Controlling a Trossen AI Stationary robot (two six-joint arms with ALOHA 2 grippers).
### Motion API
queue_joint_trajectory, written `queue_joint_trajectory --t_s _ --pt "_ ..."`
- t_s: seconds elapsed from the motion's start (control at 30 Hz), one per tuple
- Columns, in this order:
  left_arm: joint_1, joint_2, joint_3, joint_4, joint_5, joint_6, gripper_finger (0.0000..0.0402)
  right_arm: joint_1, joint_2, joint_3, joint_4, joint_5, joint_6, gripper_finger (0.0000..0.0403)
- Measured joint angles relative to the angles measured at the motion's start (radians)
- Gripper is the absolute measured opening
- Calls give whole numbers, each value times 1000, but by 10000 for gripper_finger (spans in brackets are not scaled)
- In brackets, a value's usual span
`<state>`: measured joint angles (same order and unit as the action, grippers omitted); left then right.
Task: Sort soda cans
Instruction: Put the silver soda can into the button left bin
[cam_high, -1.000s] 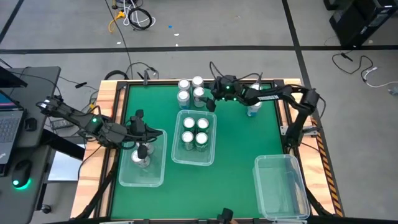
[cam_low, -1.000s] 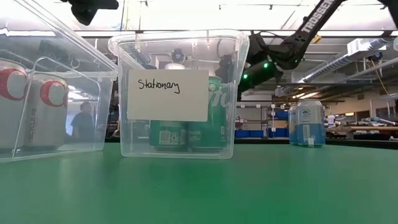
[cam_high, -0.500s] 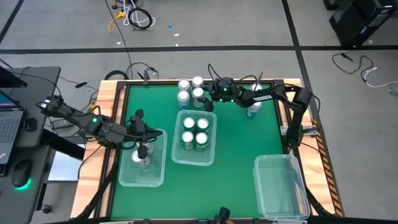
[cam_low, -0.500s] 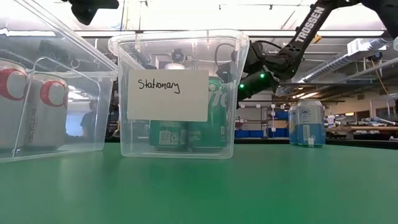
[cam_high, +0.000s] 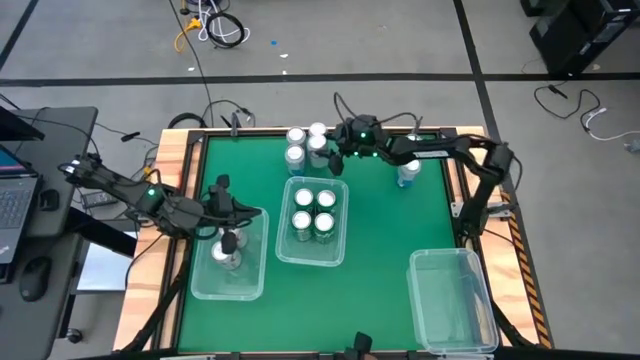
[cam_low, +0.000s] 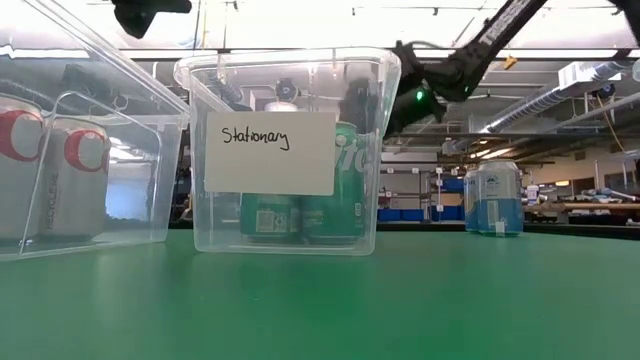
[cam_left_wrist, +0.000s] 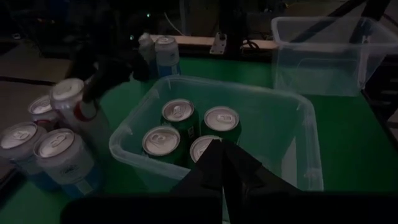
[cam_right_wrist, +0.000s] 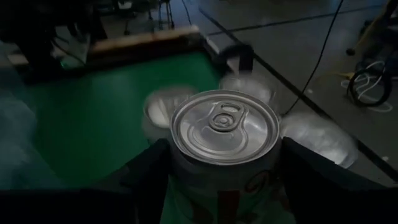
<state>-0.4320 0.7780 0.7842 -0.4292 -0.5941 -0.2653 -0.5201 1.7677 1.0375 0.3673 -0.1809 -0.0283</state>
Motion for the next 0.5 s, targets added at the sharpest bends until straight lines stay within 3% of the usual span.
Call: queue_joint_trajectory --t_s 0.23,0.5 --pt "0 8 106 -166 4 -44 1 21 -185 7 -105 4 6 251" --pt "-18 67 230 -572 -17 -277 1 139 -327 8 -125 4 5 251"
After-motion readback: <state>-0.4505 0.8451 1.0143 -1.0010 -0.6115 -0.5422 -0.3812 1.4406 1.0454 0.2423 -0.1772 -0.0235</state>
